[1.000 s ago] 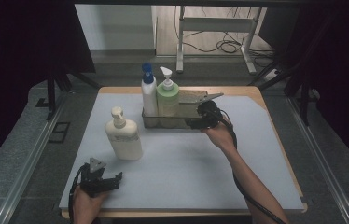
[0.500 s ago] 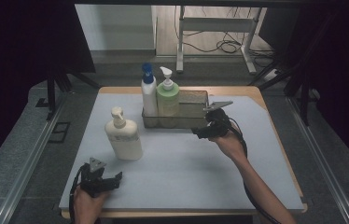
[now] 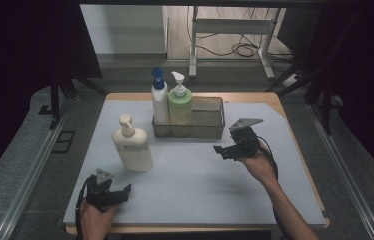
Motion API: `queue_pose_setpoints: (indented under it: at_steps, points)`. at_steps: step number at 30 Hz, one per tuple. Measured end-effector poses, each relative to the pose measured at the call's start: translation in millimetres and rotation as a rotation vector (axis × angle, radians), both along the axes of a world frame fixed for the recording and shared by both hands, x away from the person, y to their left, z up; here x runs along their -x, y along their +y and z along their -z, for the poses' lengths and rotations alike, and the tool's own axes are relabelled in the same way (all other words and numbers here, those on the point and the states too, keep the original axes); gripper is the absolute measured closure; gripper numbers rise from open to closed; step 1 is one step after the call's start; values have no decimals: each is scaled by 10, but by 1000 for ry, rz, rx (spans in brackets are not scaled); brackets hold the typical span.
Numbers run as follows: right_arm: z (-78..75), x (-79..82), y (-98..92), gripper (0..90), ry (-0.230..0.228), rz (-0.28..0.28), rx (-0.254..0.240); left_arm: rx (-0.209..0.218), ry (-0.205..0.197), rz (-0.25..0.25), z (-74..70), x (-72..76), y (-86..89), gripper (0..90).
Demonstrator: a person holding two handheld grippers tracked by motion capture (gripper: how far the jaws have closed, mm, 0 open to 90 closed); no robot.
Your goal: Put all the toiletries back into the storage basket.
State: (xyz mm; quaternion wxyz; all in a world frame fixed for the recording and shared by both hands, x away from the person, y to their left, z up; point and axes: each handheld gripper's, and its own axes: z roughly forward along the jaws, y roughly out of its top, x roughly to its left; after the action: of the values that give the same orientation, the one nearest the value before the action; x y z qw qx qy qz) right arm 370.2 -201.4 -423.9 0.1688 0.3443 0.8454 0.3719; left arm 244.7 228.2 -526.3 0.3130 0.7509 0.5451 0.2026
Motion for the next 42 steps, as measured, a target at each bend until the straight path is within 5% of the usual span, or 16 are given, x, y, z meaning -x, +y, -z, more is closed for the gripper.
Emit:
queue_pose_setpoints:
  at_steps: [9, 27, 33, 42]
  points:
    - [43, 238, -164, 54, -9, 7, -6, -2, -1, 1, 1, 2, 1, 106]
    - [472, 572, -501, 0, -1, 101, 12, 0, 10, -7, -16, -9, 0, 114]
    - [648, 600, -558, 0, 29, 118, 17, -4, 15, -33, -39, -18, -8, 161]
    - [894, 570, -593, 0, 58, 121, 19, 36, -3, -33, -97, -54, 40, 383]
